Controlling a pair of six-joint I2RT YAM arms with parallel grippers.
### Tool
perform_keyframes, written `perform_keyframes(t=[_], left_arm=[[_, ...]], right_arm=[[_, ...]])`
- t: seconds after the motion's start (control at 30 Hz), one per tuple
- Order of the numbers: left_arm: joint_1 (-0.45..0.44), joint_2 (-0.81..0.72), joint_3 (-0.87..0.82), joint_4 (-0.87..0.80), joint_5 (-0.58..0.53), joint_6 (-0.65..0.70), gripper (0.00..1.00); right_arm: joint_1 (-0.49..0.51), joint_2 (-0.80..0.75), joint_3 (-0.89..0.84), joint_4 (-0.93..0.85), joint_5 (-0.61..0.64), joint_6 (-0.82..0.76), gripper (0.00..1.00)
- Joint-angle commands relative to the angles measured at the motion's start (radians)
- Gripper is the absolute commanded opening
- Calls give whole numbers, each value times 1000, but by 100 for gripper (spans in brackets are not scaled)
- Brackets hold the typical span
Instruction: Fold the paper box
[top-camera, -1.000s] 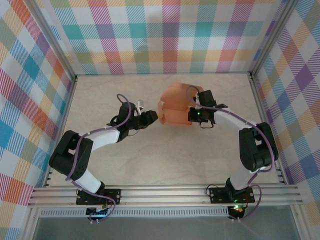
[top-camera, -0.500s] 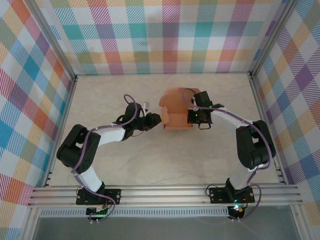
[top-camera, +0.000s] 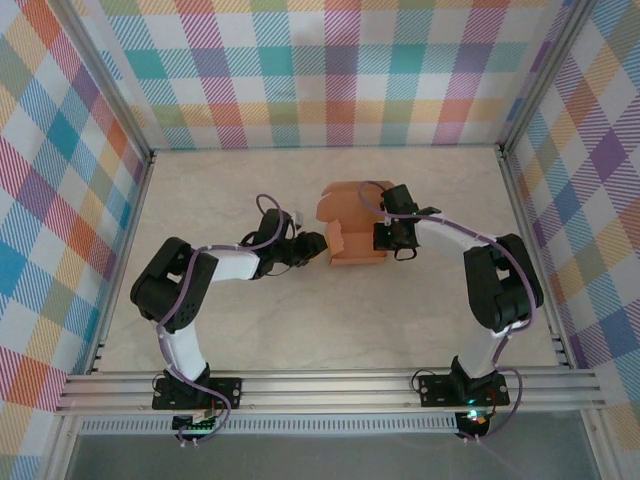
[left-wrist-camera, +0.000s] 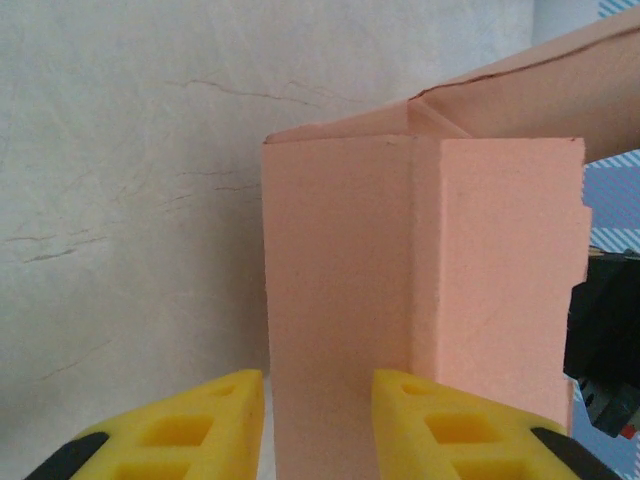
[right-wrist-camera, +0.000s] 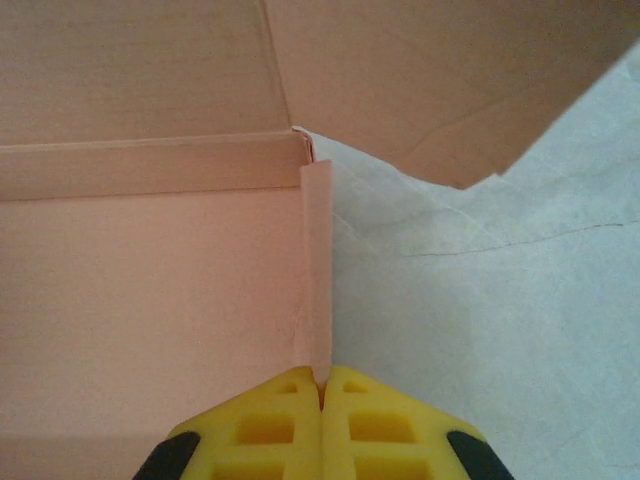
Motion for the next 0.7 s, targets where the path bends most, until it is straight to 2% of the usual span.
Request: perform_keyframes(t=[0.0, 0.27, 0.67], left_arm=[[-17, 29, 48, -26, -2, 1, 31], [-26, 45, 44, 26, -7, -16, 21], [-19, 25, -26, 181, -23, -77, 43]], right_arm=[[18, 36, 39, -21, 36, -17, 0], [28, 92, 61, -40, 70, -16, 0], [27, 116, 60, -49, 66, 0, 0]])
